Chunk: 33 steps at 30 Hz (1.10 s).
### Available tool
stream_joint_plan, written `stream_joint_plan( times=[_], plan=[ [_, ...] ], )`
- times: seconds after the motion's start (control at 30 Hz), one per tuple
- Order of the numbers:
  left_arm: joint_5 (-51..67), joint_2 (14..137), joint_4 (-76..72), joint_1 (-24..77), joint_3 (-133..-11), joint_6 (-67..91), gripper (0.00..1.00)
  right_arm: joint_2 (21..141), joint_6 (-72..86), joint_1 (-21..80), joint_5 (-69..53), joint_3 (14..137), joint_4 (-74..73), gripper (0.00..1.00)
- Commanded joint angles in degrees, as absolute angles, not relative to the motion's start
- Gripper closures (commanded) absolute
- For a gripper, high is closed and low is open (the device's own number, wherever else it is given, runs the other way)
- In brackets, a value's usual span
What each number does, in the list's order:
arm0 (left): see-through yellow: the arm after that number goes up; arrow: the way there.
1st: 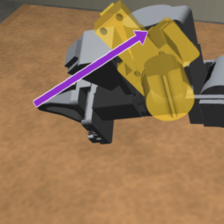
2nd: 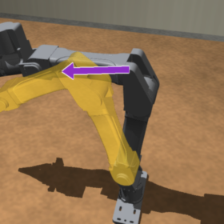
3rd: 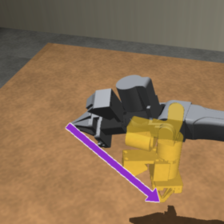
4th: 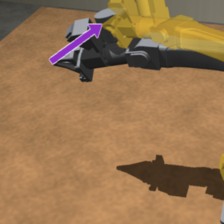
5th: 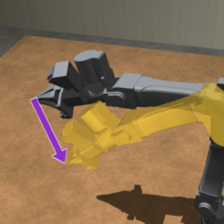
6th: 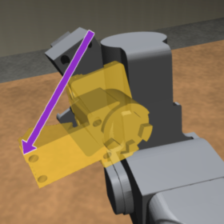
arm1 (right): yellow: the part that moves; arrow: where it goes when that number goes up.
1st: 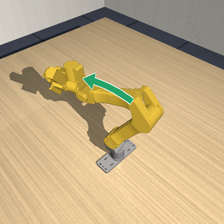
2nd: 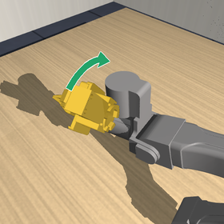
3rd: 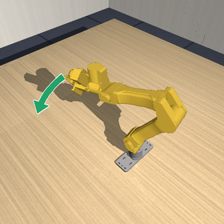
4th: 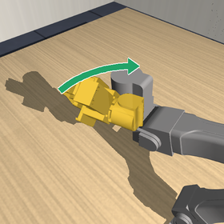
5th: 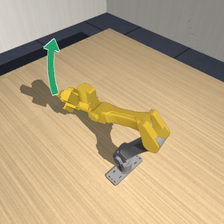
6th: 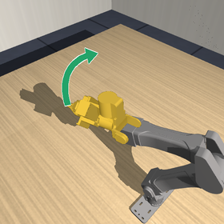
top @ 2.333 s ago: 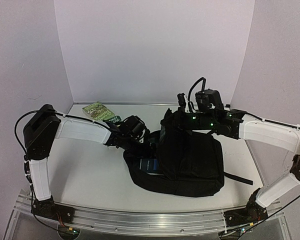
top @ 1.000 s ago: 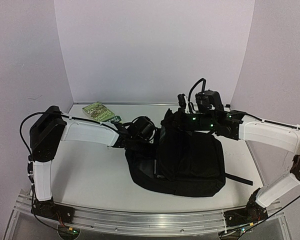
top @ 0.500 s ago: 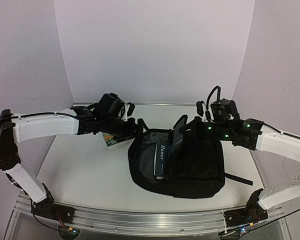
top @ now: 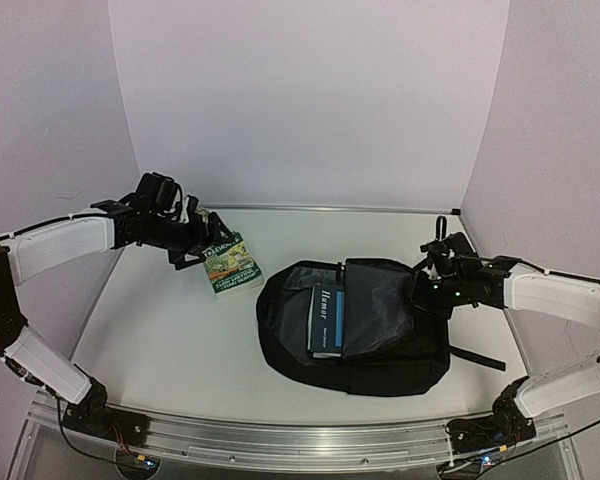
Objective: Pack the student bag
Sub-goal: Pick up the book from the center of the board.
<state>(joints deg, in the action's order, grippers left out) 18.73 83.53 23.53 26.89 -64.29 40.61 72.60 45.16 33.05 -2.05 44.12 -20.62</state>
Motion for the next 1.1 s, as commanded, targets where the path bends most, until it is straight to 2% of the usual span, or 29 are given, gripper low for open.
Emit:
stream_joint_plan(
  times=[0.0, 0.1, 0.13, 0.2, 0.27, 0.33, 0.4, 0.63, 0.8, 1.0, 1.07],
  plan=[
    [24.3, 82.7, 21.4, 23.3, -62.6, 42.0, 0.03, 73.3, 43.9, 32.1, 2.1, 45.2, -21.6, 0.84],
    [26.3, 83.1, 20.3, 21.2, -61.7, 42.6, 0.03, 71.4, 42.9, 32.1, 2.0, 46.9, -22.7, 0.77],
    [27.3, 83.3, 19.7, 20.4, -61.3, 43.2, 0.03, 70.1, 42.2, 32.1, 2.1, 47.6, -23.4, 0.70],
    [28.9, 83.6, 18.0, 18.8, -60.2, 44.0, 0.03, 67.7, 41.1, 32.1, 2.8, 50.0, -25.3, 0.48],
    [29.5, 83.8, 16.3, 17.6, -59.0, 44.8, 0.03, 65.8, 40.3, 32.1, 3.1, 52.5, -26.6, 0.31],
    [30.4, 84.4, 15.0, 16.5, -58.3, 45.4, 0.03, 64.3, 39.6, 32.2, 2.3, 55.0, -26.8, 0.21],
    [30.9, 85.3, 14.1, 15.5, -58.1, 45.5, 0.03, 63.8, 39.3, 32.2, 1.0, 57.3, -26.5, 0.16],
    [27.5, 88.1, 11.5, 14.0, -57.6, 43.9, 0.02, 66.2, 39.7, 35.6, -3.1, 61.1, -17.8, 0.10],
    [27.0, 91.5, 5.4, 11.9, -55.7, 45.2, 0.02, 74.2, 40.9, 41.8, -1.9, 65.3, -13.1, 0.11],
    [31.0, 99.9, -5.4, 9.3, -57.2, 50.1, 0.06, 86.9, 41.9, 45.5, -5.0, 72.3, -5.6, 0.30],
    [30.9, 102.8, -6.2, 8.8, -58.8, 50.2, 0.08, 90.4, 42.1, 45.8, -5.8, 73.9, -3.1, 0.33]
  ],
)
